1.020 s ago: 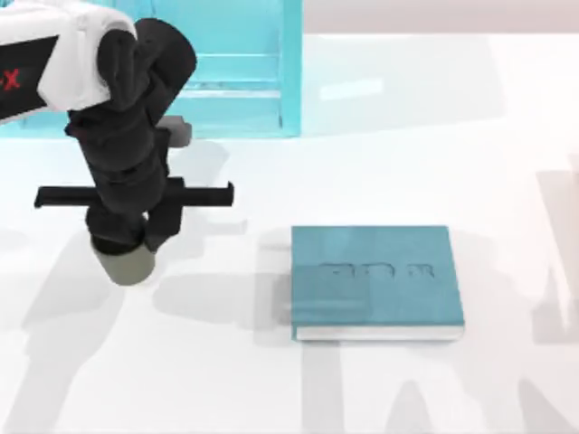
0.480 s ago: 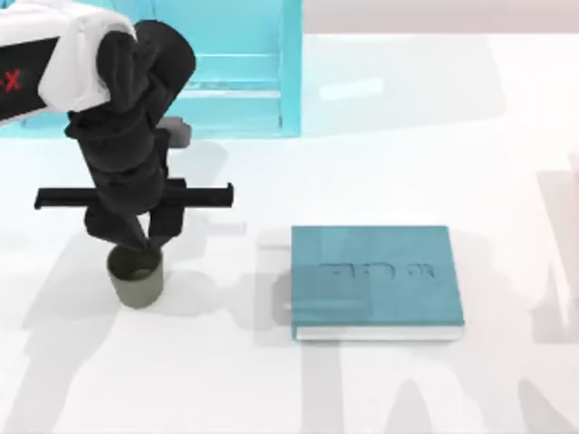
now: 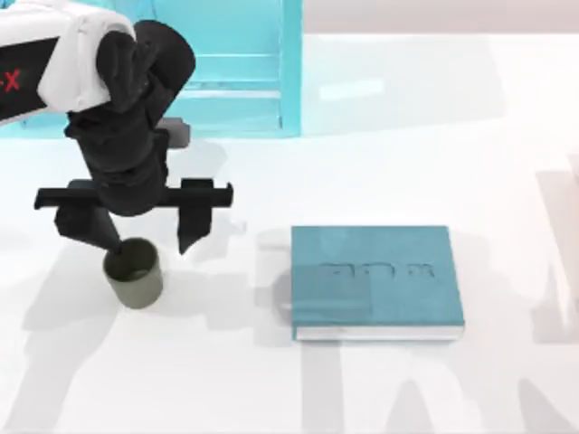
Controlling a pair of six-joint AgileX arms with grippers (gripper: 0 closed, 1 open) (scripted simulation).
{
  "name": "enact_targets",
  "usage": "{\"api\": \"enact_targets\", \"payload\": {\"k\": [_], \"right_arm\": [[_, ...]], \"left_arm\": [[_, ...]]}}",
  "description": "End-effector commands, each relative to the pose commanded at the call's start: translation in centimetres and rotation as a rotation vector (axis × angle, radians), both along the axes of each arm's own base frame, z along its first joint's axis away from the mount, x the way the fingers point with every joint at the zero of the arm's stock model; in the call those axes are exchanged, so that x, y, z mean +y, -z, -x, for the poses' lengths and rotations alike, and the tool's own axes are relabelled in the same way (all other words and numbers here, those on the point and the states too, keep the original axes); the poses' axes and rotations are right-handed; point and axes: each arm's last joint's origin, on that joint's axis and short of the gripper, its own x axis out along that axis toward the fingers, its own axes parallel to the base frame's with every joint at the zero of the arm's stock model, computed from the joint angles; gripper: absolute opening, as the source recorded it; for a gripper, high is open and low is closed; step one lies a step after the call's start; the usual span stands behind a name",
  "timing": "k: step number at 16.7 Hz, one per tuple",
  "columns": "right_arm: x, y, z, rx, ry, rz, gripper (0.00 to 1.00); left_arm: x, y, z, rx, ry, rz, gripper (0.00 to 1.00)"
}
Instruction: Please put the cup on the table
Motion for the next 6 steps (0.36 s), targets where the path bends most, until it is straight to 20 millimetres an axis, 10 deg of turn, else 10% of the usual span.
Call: {"api": "enact_targets", "payload": {"k": [6], "right_arm": [[0.0,0.0,0.0,0.0,0.0,0.0,1.0]], "left_arm": [[0.0,0.0,0.0,0.0,0.0,0.0,1.0]]}}
